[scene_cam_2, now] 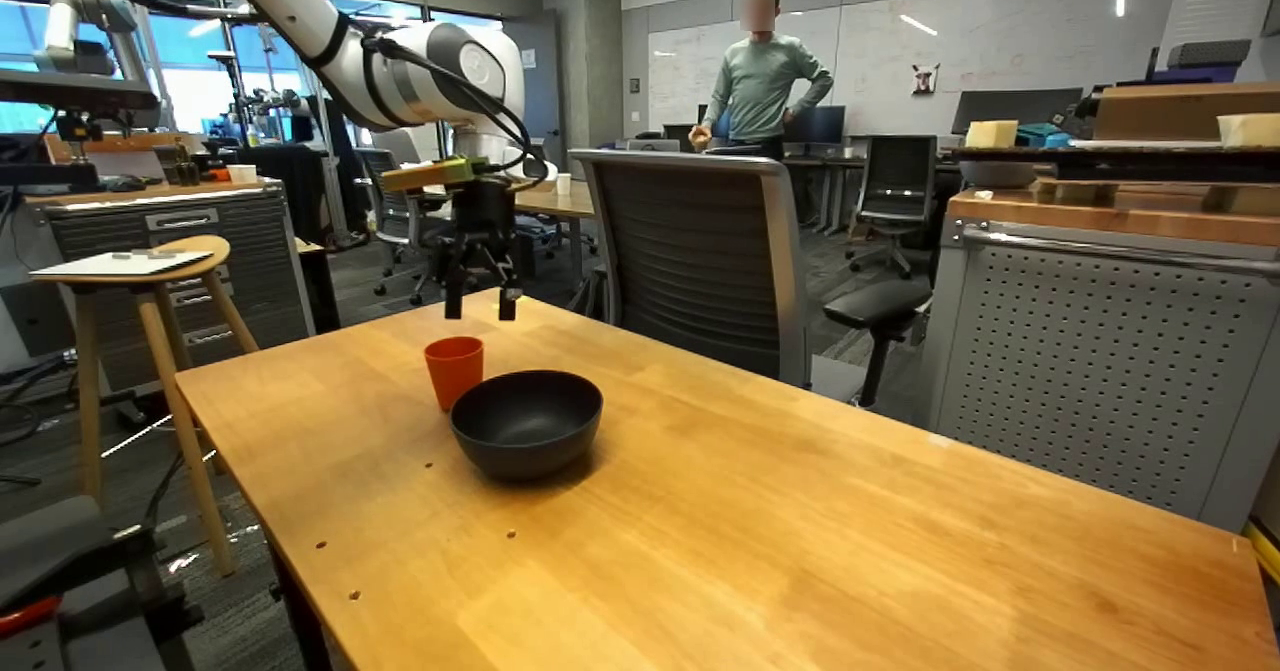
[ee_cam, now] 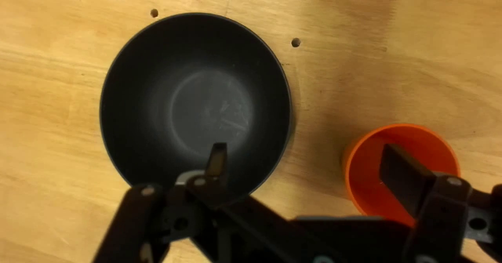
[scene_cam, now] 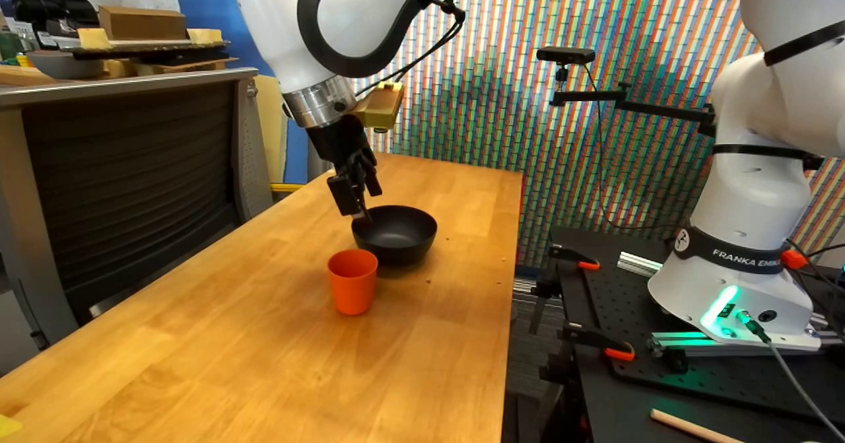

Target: Pick up the orange cup and put it in the black bowl

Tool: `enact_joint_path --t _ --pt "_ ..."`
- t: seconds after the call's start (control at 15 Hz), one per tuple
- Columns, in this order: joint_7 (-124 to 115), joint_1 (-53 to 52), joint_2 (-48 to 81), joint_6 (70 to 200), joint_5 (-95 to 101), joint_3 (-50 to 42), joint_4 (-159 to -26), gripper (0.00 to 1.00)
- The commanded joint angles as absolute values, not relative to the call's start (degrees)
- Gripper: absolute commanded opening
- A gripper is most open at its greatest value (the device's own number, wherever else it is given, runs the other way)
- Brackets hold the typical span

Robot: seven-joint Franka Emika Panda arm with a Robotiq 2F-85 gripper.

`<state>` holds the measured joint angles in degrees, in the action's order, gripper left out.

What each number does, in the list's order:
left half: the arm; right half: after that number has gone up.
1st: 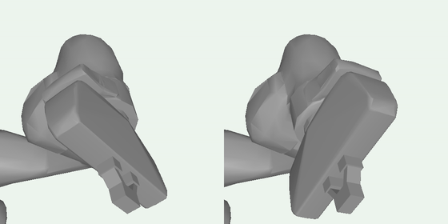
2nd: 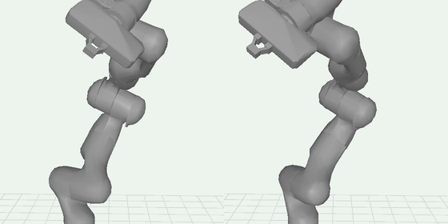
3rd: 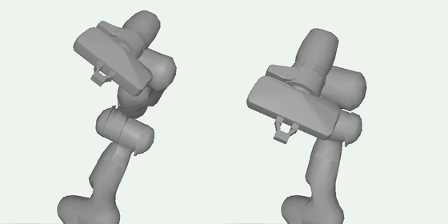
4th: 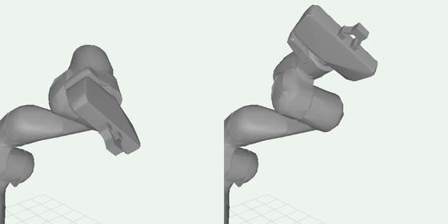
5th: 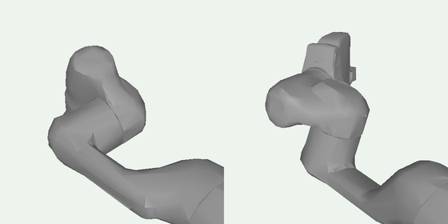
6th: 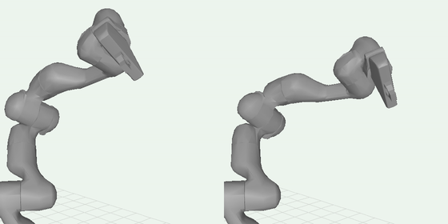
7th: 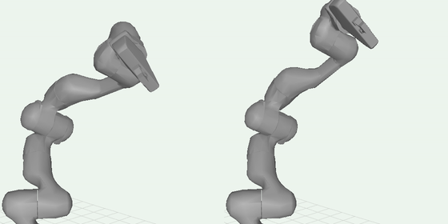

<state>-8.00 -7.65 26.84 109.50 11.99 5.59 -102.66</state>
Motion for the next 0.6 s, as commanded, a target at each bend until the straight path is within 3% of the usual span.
enact_joint_path --t 0.0,0.53 --pt "-7.0 -9.2 32.5 103.5 9.8 5.3 -94.9 1.00" --pt "-6.4 -9.6 37.9 100.2 5.7 5.5 -90.2 1.00"
